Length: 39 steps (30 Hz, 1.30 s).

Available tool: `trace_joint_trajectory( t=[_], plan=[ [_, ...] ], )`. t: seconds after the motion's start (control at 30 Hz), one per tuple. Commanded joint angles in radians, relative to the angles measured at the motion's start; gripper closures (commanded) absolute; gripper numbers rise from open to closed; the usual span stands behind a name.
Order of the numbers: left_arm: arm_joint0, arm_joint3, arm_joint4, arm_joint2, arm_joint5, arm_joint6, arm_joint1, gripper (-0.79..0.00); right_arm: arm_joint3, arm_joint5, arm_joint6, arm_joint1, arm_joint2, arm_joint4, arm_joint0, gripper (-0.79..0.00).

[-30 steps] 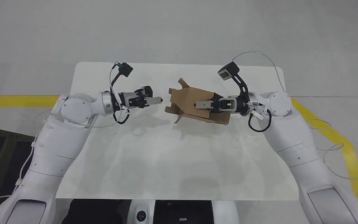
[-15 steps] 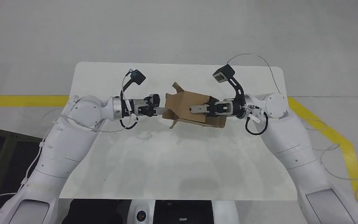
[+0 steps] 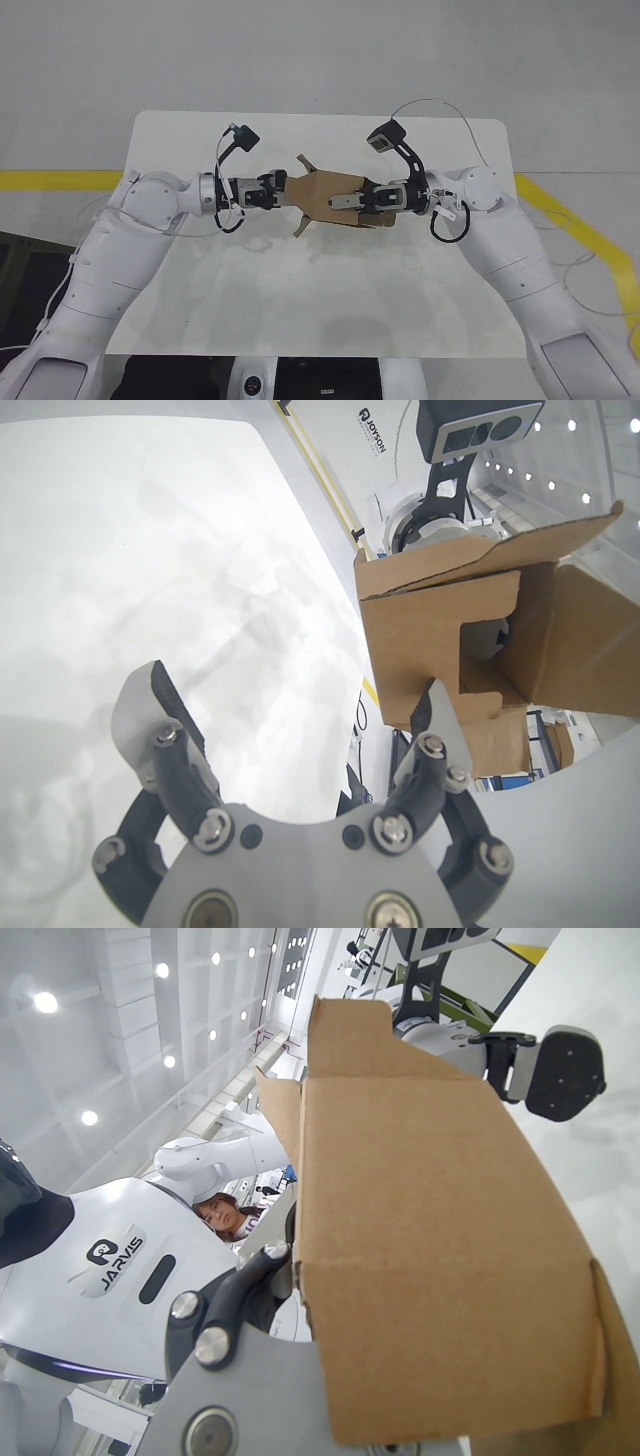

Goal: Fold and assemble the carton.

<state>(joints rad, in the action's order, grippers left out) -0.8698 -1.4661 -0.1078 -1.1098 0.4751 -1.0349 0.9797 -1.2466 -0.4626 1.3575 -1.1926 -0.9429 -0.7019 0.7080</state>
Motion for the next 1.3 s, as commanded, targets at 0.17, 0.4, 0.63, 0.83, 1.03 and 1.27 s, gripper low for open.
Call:
trace_joint_trajectory(
  t=[0.17, 0.4, 0.63, 0.83, 1.03, 1.27],
  plan=[
    [0.009, 0.008, -0.021, 0.006, -0.002, -0.004, 0.002, -0.785, 0.001, -0.001, -0.001, -0.001, -0.004, -0.014, 0.0, 0.0],
    [0.014, 0.018, -0.038, 0.004, -0.004, 0.005, 0.004, -0.785, 0.001, -0.001, -0.001, -0.001, -0.004, -0.014, 0.0, 0.0],
    [0.018, 0.018, -0.041, 0.014, -0.003, -0.003, 0.006, -0.785, -0.042, 0.018, -0.05, 0.001, -0.012, 0.018, 0.027, 0.0],
    [0.019, 0.016, -0.039, 0.019, -0.001, -0.007, 0.007, -0.785, -0.063, 0.028, -0.059, 0.003, -0.023, 0.035, 0.04, 0.0],
    [0.017, 0.012, -0.038, 0.023, -0.001, -0.01, 0.008, -0.785, -0.072, 0.032, -0.053, 0.001, -0.026, 0.035, 0.047, 0.0],
    [0.016, 0.01, -0.036, 0.025, 0.001, -0.01, 0.008, -0.785, -0.067, 0.032, -0.05, -0.003, -0.024, 0.035, 0.047, 0.0]
  ],
)
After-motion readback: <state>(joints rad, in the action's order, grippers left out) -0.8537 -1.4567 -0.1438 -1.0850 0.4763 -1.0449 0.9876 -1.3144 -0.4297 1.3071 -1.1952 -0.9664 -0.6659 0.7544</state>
